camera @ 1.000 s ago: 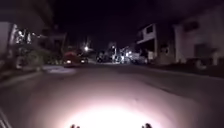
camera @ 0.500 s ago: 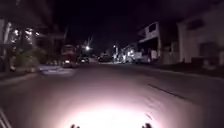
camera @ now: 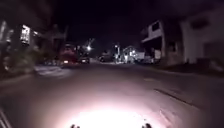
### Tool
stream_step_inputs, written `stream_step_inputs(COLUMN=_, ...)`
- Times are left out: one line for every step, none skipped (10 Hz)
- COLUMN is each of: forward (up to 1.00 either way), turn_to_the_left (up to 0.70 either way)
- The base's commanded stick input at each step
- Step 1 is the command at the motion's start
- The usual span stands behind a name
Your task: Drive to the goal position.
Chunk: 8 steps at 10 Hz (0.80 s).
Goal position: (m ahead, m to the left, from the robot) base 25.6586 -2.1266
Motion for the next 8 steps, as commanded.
stream_step_inputs(forward=0.85, turn_to_the_left=0.0)
stream_step_inputs(forward=0.85, turn_to_the_left=0.0)
stream_step_inputs(forward=0.85, turn_to_the_left=0.0)
stream_step_inputs(forward=0.85, turn_to_the_left=0.0)
stream_step_inputs(forward=0.85, turn_to_the_left=0.0)
stream_step_inputs(forward=0.85, turn_to_the_left=0.0)
stream_step_inputs(forward=0.85, turn_to_the_left=0.0)
stream_step_inputs(forward=0.85, turn_to_the_left=0.0)
